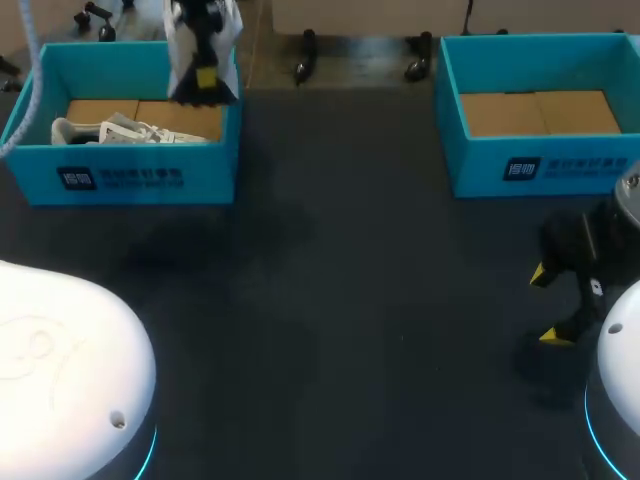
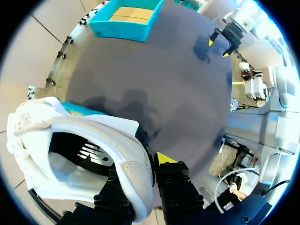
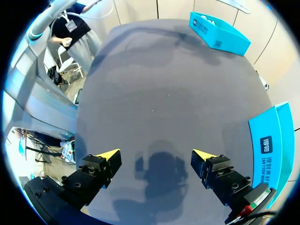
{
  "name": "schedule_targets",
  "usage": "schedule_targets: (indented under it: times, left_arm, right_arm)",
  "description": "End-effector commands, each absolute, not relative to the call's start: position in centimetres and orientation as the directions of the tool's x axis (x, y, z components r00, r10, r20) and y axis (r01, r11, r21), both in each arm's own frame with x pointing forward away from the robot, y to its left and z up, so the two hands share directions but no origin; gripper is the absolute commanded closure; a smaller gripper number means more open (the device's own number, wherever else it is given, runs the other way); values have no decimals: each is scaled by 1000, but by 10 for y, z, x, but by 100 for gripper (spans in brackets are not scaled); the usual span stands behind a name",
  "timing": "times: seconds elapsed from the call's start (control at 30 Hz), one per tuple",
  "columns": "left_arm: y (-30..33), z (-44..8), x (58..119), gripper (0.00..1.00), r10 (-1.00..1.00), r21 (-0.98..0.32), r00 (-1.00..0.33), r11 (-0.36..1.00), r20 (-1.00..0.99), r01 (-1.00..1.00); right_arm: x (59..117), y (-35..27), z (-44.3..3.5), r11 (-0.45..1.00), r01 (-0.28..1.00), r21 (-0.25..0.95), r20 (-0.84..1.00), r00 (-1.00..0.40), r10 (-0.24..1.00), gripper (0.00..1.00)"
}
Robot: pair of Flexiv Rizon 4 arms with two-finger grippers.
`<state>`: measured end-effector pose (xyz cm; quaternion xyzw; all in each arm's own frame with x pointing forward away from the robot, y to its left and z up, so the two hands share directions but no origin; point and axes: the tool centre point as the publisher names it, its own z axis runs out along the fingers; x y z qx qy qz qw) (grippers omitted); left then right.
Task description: Take the shoe out of the shoebox, open the shoe tongue, remove and reinsert the insole, then place the shoe into the shoebox
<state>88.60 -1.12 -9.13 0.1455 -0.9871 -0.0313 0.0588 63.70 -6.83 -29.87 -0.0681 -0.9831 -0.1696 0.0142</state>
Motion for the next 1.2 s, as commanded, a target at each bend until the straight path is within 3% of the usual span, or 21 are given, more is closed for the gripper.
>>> schedule_targets:
  times: [0.03, 0.67, 0.9, 1.1, 1.2]
  left_arm:
    - [9, -78, 929, 100, -295, 101, -947, 954, 131, -283]
    - [139, -110, 1044, 100, -223, 26, -964, 975, 144, -222]
    - [148, -112, 1050, 100, 73, 107, -989, 990, 128, 87]
    - [161, -98, 1049, 100, 409, 149, -908, 896, 92, 418]
    - [161, -98, 1049, 100, 409, 149, -908, 896, 92, 418]
  right_arm:
    - [636, -68, -299, 934, 139, 330, 49, -990, 129, 0]
    - [636, -68, -299, 934, 139, 330, 49, -990, 129, 0]
    - [636, -68, -299, 934, 139, 330, 49, -990, 129, 0]
    - [636, -68, -299, 934, 139, 330, 49, -990, 129, 0]
    - [636, -68, -299, 934, 139, 330, 49, -990, 129, 0]
